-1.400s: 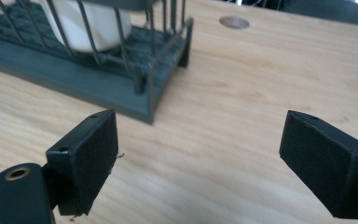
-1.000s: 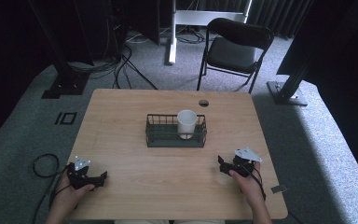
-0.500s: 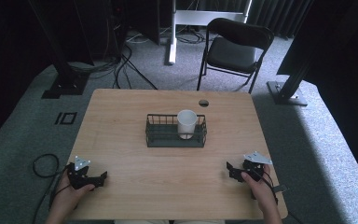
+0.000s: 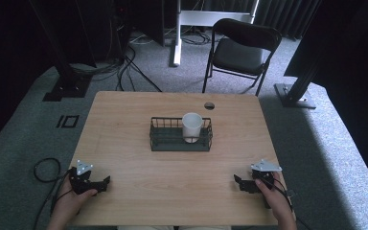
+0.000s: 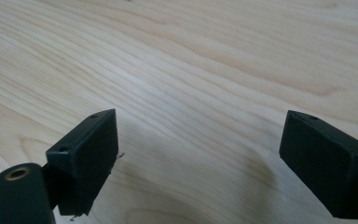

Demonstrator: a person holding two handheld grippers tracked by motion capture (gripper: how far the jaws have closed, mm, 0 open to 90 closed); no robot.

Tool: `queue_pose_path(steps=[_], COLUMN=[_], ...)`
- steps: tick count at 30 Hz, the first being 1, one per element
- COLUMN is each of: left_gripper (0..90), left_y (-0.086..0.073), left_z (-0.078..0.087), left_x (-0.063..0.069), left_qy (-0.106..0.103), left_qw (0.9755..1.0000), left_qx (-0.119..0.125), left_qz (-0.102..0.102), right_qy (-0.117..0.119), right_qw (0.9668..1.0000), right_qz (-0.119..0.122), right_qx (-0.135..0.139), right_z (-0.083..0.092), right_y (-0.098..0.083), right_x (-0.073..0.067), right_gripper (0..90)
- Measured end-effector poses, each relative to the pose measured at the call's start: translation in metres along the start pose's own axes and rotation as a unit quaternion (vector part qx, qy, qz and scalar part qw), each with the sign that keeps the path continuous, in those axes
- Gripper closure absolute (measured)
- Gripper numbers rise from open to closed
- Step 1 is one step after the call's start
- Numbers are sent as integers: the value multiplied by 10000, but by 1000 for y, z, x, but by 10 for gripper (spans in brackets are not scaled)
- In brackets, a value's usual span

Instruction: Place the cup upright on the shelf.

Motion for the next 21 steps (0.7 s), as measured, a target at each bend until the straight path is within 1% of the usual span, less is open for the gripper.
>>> queue_pose_path(steps=[5, 7, 9, 11, 14, 17, 21], left_gripper=[12, 12, 12, 12, 12, 12, 12], left_y=[0, 0, 0, 0, 0, 0, 0], left_z=[0, 0, 0, 0, 0, 0, 0], left_x=[0, 0, 0, 0, 0, 0, 0], left_qy=[0, 0, -1, 0, 0, 0, 1], left_qw=[10000, 10000, 10000, 10000, 10000, 10000, 10000], left_qx=[-1, -1, -1, 0, 0, -1, 0], left_qz=[1, 1, 1, 2, 0, 1, 1], right_qy=[-18, 45, 101, 165, 168, 181, 169], right_qw=[9999, 9999, 9999, 9997, 9997, 9994, 9995], right_qz=[-44, -50, 30, 50, 80, 167, 155], right_qx=[-95, -107, -135, -156, -183, -237, -238], right_z=[1, 2, 3, 3, 3, 3, 3], right_y=[-7, -9, -11, -12, -13, -14, -15], right_x=[5, 5, 5, 4, 4, 2, 3], right_gripper=[113, 113, 113, 113, 113, 113, 113])
Point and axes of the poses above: each handheld gripper's, and its own axes: z roughly backward along the jaws, y roughly out of its top, x roughly to its right, the point moved 7 cm from there along -z, roughly forward along the jaws
